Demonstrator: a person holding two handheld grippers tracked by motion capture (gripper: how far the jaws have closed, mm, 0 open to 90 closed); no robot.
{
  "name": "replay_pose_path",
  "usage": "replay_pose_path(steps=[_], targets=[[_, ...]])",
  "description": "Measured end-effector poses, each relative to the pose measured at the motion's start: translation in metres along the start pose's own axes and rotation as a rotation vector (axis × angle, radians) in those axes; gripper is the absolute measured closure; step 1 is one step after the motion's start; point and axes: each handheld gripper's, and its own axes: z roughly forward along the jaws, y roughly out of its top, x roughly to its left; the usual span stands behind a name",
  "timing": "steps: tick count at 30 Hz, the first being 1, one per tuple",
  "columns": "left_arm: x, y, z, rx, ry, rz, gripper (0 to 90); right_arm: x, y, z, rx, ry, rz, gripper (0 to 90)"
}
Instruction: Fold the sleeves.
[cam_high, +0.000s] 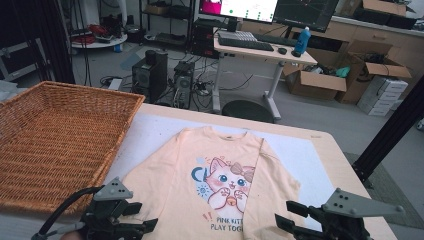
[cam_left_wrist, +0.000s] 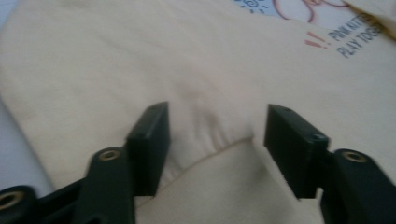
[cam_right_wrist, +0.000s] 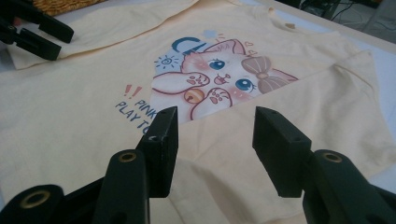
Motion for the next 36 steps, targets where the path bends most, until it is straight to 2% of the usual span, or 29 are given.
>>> replay_pose_path(steps=[1,3,5,6,9,14,17,21,24,29,33,35,36], targets=[[0.0,0.0,0.0,0.005,0.006,0.003,51.0,-0.001,-0.001,-0.001,-0.004,-0.002,0.004,50.8],[-0.001,0.001,0.001,0.009,0.022,0.027,57.0,-0.002,-0.002,-0.003,-0.012,-0.005,0.01,50.8],[-0.003,0.0,0.0,0.009,0.023,0.054,68.9,-0.003,-0.003,-0.004,-0.022,-0.009,0.013,50.8],[-0.004,0.0,0.0,0.004,0.026,0.055,74.4,-0.004,-0.004,-0.006,-0.024,-0.011,0.013,50.8],[-0.003,0.001,-0.002,0.005,0.028,0.056,80.7,-0.006,-0.005,-0.008,-0.026,-0.013,0.011,51.2],[-0.001,0.009,-0.011,-0.028,0.001,0.045,81.3,-0.01,-0.007,-0.01,-0.029,-0.019,0.014,51.2],[-0.006,0.02,-0.018,-0.061,-0.043,0.043,80.9,-0.012,-0.009,-0.011,-0.032,-0.025,0.018,51.2],[-0.023,0.036,-0.022,-0.099,-0.102,0.075,80.7,-0.015,-0.011,-0.013,-0.035,-0.027,0.027,51.2],[-0.039,0.046,-0.018,-0.107,-0.147,0.104,80.4,-0.015,-0.012,-0.014,-0.035,-0.029,0.026,51.2],[-0.063,0.053,-0.002,-0.096,-0.202,0.128,80.4,-0.017,-0.013,-0.016,-0.04,-0.031,0.028,51.2],[-0.082,0.05,0.01,-0.061,-0.241,0.161,80.2,-0.016,-0.015,-0.017,-0.039,-0.028,0.026,51.2],[-0.088,0.047,0.016,-0.043,-0.252,0.167,76.0,-0.017,-0.016,-0.017,-0.039,-0.026,0.027,51.2],[-0.09,0.046,0.019,-0.019,-0.267,0.167,71.3,-0.017,-0.016,-0.017,-0.039,-0.026,0.027,51.2]])
